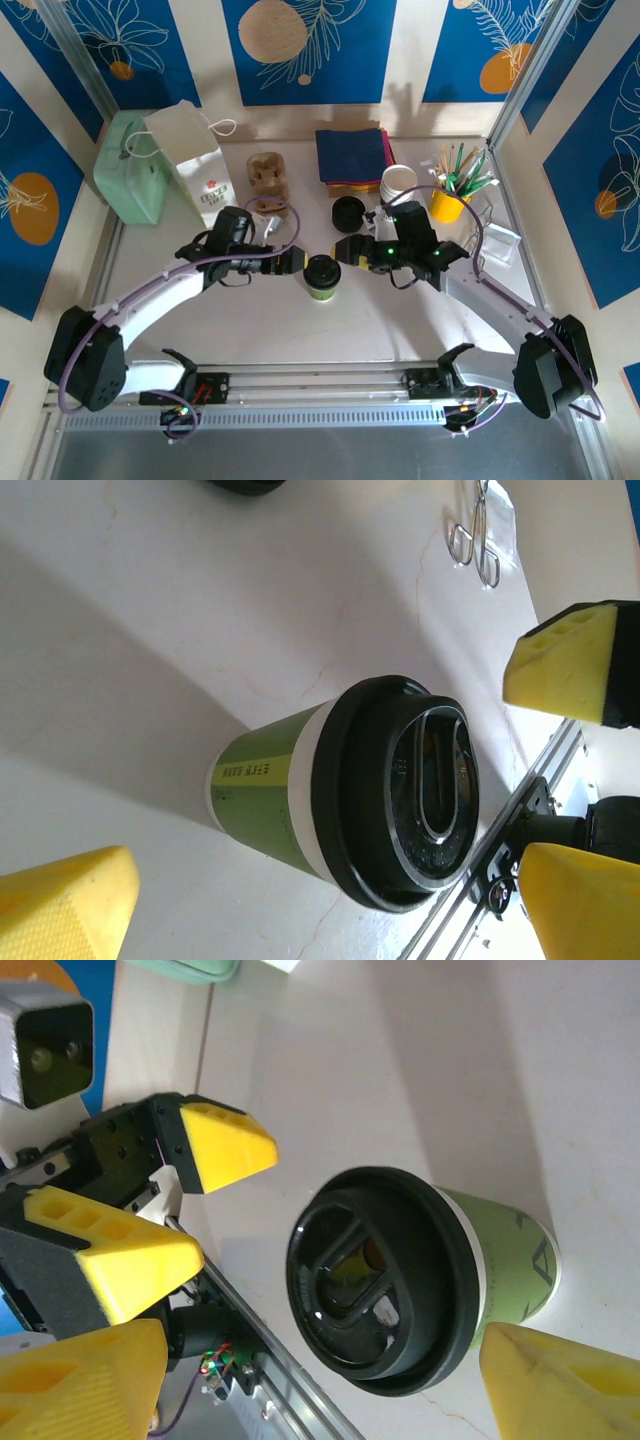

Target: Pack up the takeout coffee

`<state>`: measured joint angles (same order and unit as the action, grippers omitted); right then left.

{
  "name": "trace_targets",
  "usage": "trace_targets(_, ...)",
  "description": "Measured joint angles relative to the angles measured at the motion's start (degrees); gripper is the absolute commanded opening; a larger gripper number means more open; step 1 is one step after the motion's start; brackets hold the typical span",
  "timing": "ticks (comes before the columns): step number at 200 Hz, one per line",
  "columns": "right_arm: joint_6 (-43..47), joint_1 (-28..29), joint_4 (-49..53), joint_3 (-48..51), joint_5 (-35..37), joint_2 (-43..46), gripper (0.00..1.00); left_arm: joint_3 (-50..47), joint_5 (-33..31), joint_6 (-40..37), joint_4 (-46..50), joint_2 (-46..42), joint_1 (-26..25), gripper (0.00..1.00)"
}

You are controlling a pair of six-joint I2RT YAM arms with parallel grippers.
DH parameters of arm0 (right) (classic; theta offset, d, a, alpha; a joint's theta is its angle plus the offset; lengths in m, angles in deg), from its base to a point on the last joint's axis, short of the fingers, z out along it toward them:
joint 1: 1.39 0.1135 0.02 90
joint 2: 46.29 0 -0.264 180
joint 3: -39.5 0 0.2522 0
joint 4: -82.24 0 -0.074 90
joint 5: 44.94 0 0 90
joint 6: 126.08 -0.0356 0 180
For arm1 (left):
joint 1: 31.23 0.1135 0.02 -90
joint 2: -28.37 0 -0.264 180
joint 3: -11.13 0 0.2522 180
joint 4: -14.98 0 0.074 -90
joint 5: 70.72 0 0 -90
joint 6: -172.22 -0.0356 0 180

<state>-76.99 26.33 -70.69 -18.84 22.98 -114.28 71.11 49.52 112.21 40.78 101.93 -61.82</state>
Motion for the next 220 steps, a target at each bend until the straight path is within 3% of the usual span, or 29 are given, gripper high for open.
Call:
trace_targets(77,0.0,0.9,-2.1,5.0,1.2,-0.2,0.76,-0.1,5.5,1.2,-6.9,6.5,-0.3,0.87)
trace_targets(220,0.0,1.7,-5.2,5.5,0.9,-4.6,0.72,-0.1,7.3,1.0,-7.3,10.0,-0.4,0.76)
